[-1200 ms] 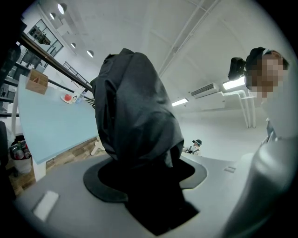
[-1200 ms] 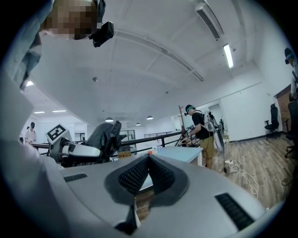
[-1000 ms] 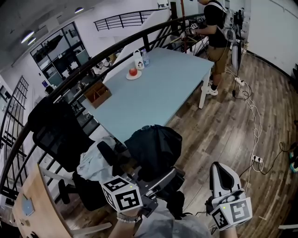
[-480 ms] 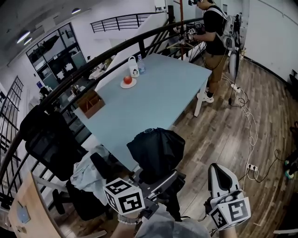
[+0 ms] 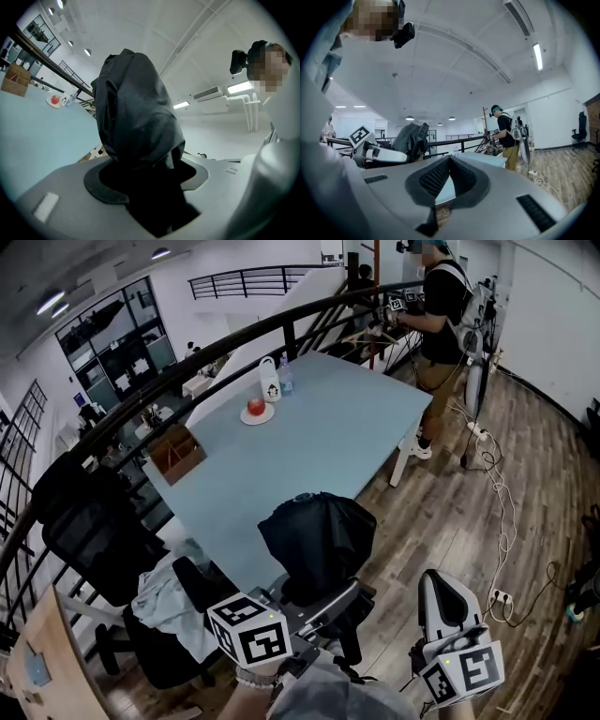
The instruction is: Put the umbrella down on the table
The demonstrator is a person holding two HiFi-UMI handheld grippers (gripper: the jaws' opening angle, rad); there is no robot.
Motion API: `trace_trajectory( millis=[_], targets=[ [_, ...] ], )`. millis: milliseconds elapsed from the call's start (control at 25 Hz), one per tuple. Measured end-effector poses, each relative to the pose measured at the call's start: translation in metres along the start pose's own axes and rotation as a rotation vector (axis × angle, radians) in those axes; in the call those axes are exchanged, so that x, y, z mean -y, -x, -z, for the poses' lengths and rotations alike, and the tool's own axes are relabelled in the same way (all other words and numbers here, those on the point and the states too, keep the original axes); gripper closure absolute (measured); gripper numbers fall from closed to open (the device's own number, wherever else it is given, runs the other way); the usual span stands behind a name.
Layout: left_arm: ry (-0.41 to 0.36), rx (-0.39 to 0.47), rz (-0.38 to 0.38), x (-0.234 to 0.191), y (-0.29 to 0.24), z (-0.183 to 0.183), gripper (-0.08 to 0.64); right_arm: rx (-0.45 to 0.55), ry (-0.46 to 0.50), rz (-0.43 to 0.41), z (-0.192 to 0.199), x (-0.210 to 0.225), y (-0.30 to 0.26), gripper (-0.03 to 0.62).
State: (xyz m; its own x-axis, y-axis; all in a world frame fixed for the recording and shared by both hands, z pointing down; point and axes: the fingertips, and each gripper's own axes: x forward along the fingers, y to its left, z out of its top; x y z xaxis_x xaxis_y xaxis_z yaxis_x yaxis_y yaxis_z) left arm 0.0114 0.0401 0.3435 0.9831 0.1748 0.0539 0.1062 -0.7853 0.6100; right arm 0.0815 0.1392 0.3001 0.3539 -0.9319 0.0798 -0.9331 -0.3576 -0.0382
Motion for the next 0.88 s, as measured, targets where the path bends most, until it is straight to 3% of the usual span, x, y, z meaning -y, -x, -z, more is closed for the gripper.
trace_trajectory(
  millis=[400, 880],
  targets=[
    [-0.013, 0.019, -0.028, -0.022, -0.015, -0.022, 0.279, 0.019, 0.008, -0.032, -0.007, 0.019, -0.039, 0.597],
    [0.042, 0.067, -0.092, -0.054, -0.011, -0.033, 0.279, 0.012, -0.012, -0.108, 0.003, 0.016, -0.076, 0.597]
  ],
)
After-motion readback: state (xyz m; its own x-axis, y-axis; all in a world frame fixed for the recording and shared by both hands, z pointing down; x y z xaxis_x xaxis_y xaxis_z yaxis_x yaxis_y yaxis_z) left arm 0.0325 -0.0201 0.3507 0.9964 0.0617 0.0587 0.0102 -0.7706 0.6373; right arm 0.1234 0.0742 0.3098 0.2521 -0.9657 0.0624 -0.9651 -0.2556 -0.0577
